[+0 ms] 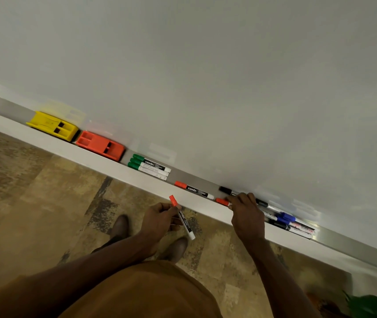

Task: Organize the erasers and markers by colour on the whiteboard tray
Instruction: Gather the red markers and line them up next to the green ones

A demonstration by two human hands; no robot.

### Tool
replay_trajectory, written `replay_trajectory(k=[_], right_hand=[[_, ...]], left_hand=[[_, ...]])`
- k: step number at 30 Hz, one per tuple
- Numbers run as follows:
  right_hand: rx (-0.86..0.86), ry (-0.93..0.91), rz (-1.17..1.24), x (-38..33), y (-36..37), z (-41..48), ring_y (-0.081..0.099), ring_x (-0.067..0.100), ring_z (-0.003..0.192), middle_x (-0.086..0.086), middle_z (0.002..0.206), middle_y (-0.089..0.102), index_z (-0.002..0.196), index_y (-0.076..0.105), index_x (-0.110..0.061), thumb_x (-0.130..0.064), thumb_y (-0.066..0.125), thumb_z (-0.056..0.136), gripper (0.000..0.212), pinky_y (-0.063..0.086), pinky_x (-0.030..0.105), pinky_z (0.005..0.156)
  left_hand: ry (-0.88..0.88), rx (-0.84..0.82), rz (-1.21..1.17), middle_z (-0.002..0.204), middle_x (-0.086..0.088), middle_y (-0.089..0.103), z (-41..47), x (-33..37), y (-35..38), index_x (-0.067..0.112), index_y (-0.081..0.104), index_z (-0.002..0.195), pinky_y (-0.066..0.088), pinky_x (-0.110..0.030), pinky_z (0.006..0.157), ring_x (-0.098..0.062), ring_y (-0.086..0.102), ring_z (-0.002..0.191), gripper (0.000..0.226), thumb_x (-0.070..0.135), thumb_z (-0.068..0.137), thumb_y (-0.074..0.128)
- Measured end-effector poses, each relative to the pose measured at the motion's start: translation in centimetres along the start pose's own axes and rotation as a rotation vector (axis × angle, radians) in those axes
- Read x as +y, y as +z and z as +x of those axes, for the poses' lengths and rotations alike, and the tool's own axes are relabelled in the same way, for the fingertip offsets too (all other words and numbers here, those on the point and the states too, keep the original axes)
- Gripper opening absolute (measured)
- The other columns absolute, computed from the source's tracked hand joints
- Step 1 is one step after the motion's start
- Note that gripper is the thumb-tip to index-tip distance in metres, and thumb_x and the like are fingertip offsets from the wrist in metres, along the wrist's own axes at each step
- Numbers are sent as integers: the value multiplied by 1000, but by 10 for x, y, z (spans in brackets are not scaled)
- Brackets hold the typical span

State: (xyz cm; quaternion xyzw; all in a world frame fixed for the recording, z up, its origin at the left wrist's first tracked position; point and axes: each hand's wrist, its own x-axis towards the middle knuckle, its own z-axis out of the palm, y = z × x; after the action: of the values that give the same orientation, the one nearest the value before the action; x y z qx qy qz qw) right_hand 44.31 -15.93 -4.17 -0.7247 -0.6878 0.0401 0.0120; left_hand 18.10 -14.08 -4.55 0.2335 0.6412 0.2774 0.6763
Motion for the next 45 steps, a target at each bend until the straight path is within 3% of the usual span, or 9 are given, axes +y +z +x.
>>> replay_trajectory(k=[5, 10, 16, 26, 31, 36, 40, 42, 45], right_hand=[[-32, -37, -33, -4, 0, 9, 61, 27, 101, 4, 100, 63, 102, 74, -16, -4, 86, 73, 34, 52, 32, 56], [69, -48, 7, -46, -12, 28, 62, 29, 93, 9, 101, 60, 104, 69, -11, -4, 62, 81, 25, 54, 39, 70], [103, -123, 10, -99, -3, 55, 68, 29, 85, 14, 99, 64, 101, 70, -5, -7, 74, 80, 21, 62, 40, 65], [41, -123, -14, -119, 28, 60, 67, 37, 104, 19, 109, 66, 113, 71, -3, -24, 91, 74, 49, 63, 43, 70], [72, -99, 22, -117, 29, 57, 67, 37, 104, 17, 106, 67, 110, 73, -3, -19, 89, 75, 42, 63, 43, 69], [177, -105, 127, -113, 27, 54, 64, 33, 105, 13, 109, 65, 114, 72, -5, -7, 80, 80, 34, 61, 40, 69], [267, 4, 365, -113, 15, 47, 63, 23, 101, 2, 106, 65, 111, 72, -14, 0, 73, 84, 30, 56, 34, 65], [281, 67, 610, -113, 8, 39, 64, 15, 95, -4, 104, 68, 109, 72, -17, -19, 68, 97, 13, 56, 31, 71], [217, 83, 820, -112, 2, 25, 65, 5, 89, -9, 102, 71, 109, 74, -21, -39, 68, 96, 23, 55, 24, 71]], left_hand=[[6, 30, -41, 97, -21, 82, 0, 4, -10, -3, 73, 108, 67, -49, 80, -42, 80, 93, 24, 20, 100, 73], [5, 32, -85, 95, -20, 82, -4, 11, -14, -3, 71, 105, 64, -32, 61, -25, 79, 73, 22, 18, 100, 73], [22, 50, -67, 91, -16, 82, -8, 13, -17, -1, 72, 104, 66, -37, 68, -27, 78, 76, 23, 22, 99, 74], [272, 77, 200, 91, -9, 80, -21, 24, -25, 11, 71, 102, 63, -25, 64, -22, 78, 79, 11, 22, 100, 73], [414, 101, 401, 87, 0, 78, -14, 35, -28, 18, 73, 105, 60, -20, 64, -12, 73, 75, 15, 32, 99, 74], [549, 145, 526, 83, 7, 79, 0, 43, -25, 20, 76, 99, 62, -29, 71, -10, 74, 75, 15, 33, 95, 79], [442, 103, 317, 83, -1, 82, 4, 51, -17, 16, 77, 96, 68, -34, 74, -15, 80, 76, 10, 25, 94, 81], [337, 74, 101, 85, -9, 83, 4, 54, -11, 8, 78, 96, 69, -39, 77, -26, 82, 81, 11, 18, 94, 81], [252, 43, -97, 93, -20, 82, 5, 52, -2, -3, 77, 100, 67, -35, 78, -34, 82, 88, 15, 11, 94, 80]])
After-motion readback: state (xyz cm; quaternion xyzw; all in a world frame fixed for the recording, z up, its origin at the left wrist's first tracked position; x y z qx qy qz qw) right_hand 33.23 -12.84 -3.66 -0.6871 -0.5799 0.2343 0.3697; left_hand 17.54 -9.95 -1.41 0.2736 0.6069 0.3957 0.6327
